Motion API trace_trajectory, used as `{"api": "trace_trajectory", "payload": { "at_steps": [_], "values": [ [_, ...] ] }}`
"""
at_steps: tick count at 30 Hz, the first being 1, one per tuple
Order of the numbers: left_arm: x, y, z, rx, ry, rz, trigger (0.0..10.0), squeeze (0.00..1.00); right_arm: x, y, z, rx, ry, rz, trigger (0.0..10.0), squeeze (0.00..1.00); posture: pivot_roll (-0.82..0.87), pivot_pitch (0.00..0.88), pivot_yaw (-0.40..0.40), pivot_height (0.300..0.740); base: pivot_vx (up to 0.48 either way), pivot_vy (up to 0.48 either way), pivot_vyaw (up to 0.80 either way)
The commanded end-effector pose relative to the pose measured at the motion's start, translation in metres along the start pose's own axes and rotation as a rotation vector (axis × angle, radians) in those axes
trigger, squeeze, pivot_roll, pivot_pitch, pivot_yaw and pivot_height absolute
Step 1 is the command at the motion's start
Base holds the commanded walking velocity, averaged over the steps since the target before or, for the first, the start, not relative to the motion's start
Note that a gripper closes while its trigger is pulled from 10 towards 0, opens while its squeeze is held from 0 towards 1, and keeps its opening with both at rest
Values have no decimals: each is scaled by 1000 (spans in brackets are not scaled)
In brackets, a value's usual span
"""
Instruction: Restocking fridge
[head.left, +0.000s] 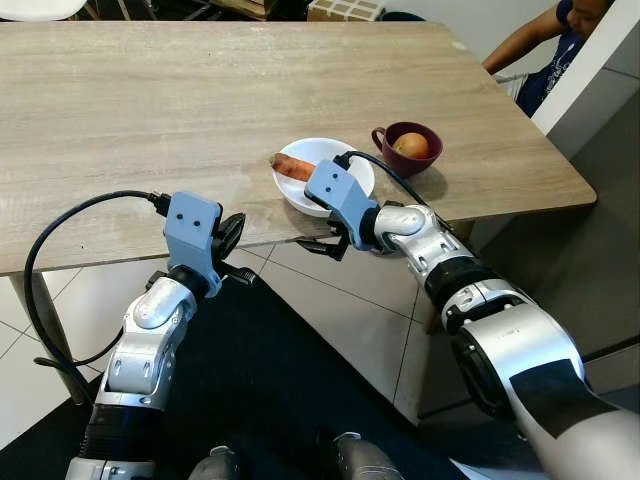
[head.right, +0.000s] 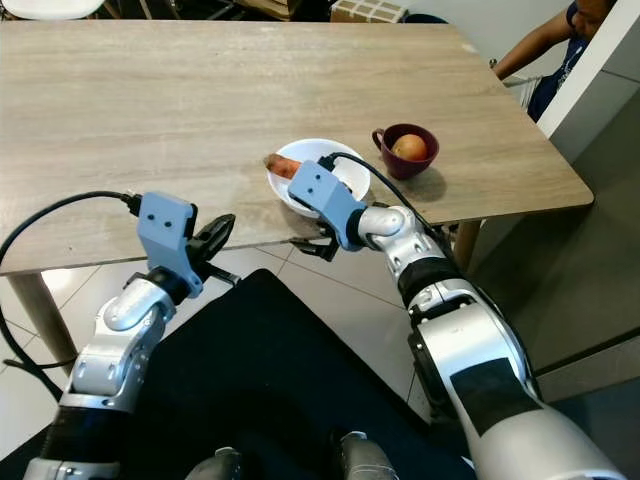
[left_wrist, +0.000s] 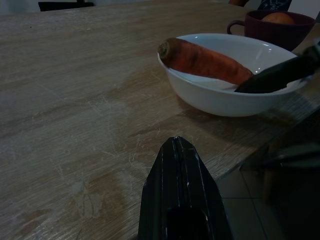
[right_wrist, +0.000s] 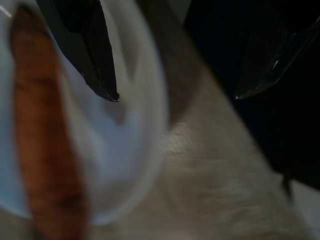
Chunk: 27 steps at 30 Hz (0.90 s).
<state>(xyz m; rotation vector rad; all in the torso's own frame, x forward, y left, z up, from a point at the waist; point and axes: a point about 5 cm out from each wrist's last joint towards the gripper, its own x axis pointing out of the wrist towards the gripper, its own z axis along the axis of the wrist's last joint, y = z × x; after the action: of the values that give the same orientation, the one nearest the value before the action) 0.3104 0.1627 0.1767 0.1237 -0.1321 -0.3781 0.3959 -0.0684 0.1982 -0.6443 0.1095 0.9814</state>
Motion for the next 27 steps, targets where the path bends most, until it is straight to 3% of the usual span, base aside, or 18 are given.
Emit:
{"api": "trace_trajectory", "payload": {
  "at_steps": [1, 17, 27],
  "values": [
    [-2, 0, -1, 22, 14, -22, 10000, 0, 2, 5, -4, -10, 44, 54, 10000, 0, -35, 173, -89, 740, 0, 0, 0],
    [-3, 0, -1, 21, 16, -20, 10000, 0, -1, -5, 4, -57, 118, 56, 10000, 0, -34, 172, -97, 740, 0, 0, 0],
    [-3, -1, -1, 24, 20, -32, 10000, 0, -6, -1, -6, -100, 195, 161, 10000, 0, -35, 172, -94, 740, 0, 0, 0]
  ]
}}
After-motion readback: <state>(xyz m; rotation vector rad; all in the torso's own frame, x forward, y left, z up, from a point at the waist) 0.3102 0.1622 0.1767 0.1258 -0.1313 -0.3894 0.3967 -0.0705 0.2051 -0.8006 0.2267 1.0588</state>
